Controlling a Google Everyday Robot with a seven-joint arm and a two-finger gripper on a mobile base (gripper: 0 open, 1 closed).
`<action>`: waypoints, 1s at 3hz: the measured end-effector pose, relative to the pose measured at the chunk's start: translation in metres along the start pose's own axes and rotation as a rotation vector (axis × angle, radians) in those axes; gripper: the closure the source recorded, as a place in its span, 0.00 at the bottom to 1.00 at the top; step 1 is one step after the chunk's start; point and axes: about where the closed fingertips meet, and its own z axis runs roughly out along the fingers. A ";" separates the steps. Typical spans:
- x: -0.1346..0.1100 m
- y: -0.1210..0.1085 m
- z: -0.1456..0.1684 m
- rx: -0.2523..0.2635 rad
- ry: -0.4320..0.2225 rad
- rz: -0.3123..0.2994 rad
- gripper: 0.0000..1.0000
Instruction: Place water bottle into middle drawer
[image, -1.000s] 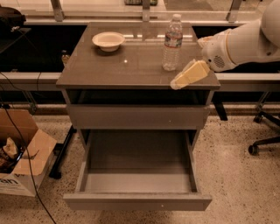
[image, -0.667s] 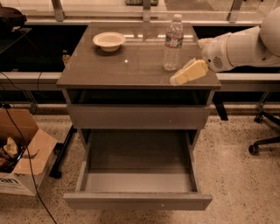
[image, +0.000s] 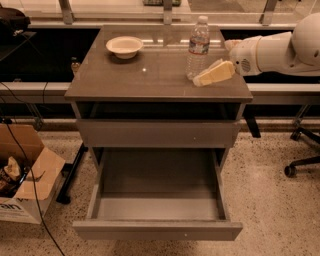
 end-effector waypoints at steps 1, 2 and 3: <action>0.000 0.000 0.000 0.000 0.000 0.000 0.00; -0.004 -0.002 0.012 0.023 -0.040 0.005 0.00; -0.016 -0.015 0.037 0.052 -0.120 0.015 0.00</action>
Offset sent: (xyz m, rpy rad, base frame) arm 0.0249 0.0154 -0.0003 0.0819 -0.0860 -0.0539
